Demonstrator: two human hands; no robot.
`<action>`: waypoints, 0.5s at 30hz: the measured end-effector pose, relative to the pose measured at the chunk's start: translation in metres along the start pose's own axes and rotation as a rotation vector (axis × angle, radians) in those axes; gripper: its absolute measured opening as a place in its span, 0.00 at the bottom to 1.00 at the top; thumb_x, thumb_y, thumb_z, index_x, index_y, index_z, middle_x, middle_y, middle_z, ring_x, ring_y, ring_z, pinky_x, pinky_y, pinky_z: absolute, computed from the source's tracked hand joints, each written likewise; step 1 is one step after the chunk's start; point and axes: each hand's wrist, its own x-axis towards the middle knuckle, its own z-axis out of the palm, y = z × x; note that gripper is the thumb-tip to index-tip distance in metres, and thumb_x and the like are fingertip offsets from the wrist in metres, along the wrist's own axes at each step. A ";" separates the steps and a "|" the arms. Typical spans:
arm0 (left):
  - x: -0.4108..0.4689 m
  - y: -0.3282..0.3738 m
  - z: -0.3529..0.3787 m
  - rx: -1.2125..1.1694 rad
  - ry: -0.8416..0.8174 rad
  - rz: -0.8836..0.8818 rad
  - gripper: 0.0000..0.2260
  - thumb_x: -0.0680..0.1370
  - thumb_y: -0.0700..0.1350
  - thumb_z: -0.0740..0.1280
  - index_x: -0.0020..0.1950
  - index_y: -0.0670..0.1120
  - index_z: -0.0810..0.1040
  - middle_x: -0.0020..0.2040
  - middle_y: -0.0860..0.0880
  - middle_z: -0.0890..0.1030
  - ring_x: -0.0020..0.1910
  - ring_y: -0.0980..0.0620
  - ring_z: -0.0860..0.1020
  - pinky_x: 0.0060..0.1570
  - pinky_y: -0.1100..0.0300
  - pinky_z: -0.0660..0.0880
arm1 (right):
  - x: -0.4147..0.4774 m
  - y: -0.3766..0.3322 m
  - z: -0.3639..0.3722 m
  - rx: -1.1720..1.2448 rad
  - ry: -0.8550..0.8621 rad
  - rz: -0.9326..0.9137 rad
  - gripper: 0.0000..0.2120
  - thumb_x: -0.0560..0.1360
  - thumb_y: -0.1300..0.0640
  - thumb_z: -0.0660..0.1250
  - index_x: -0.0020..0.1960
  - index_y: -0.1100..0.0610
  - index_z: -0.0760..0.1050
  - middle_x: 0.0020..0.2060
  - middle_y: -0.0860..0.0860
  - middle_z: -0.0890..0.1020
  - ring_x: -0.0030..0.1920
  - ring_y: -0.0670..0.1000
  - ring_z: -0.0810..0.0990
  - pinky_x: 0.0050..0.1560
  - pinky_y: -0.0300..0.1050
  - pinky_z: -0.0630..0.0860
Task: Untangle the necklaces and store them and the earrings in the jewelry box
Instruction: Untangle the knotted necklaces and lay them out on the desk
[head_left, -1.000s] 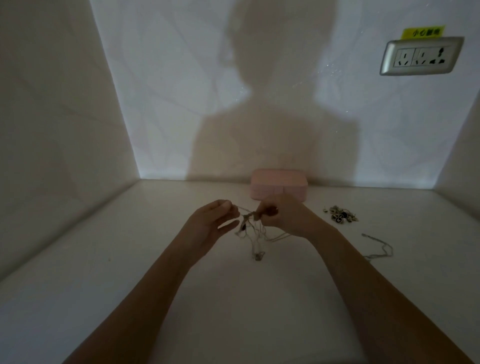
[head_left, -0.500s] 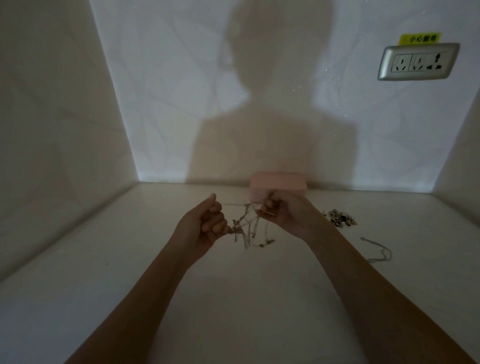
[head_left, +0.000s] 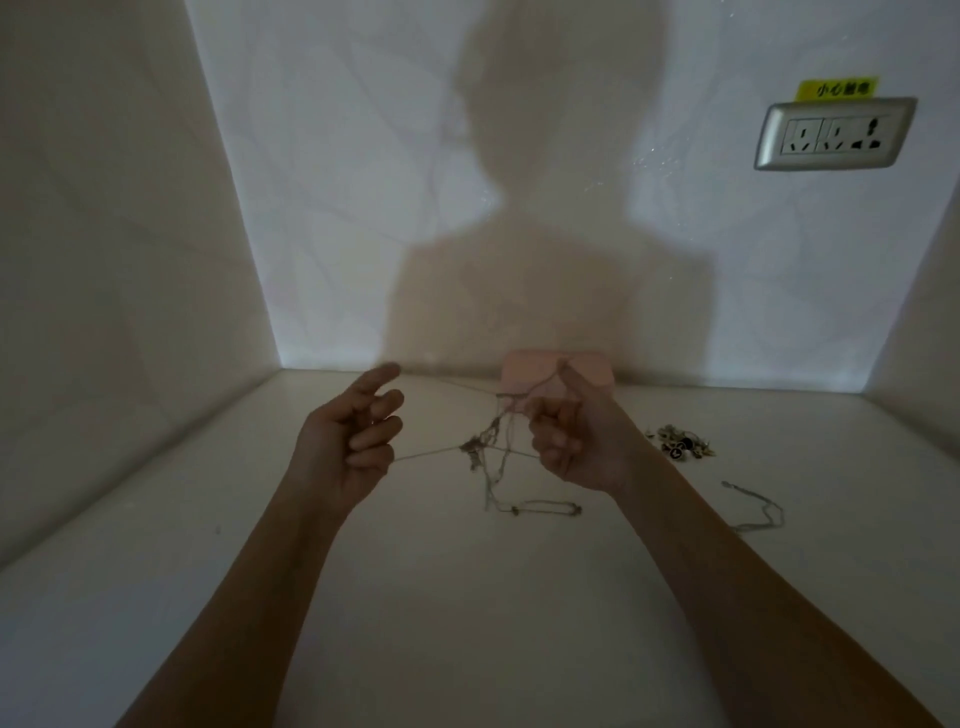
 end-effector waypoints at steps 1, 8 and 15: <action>-0.001 0.001 -0.004 -0.075 -0.112 -0.066 0.15 0.76 0.34 0.53 0.55 0.38 0.77 0.41 0.44 0.76 0.29 0.55 0.62 0.21 0.67 0.67 | 0.000 -0.001 -0.002 0.072 -0.045 -0.005 0.33 0.78 0.39 0.51 0.32 0.61 0.81 0.18 0.51 0.72 0.14 0.43 0.60 0.15 0.32 0.62; -0.006 -0.002 -0.020 0.407 -0.591 -0.318 0.26 0.81 0.50 0.57 0.72 0.33 0.61 0.60 0.40 0.75 0.25 0.60 0.64 0.23 0.71 0.63 | 0.006 -0.013 -0.026 0.300 -0.392 -0.052 0.22 0.74 0.48 0.66 0.60 0.63 0.77 0.36 0.58 0.83 0.19 0.44 0.63 0.20 0.36 0.72; -0.015 0.006 -0.041 0.710 -0.489 -0.668 0.53 0.61 0.77 0.57 0.71 0.38 0.65 0.60 0.44 0.78 0.30 0.58 0.71 0.31 0.68 0.68 | 0.000 -0.037 -0.084 0.362 -0.287 -0.125 0.34 0.76 0.35 0.53 0.53 0.64 0.80 0.24 0.52 0.74 0.22 0.45 0.56 0.20 0.38 0.59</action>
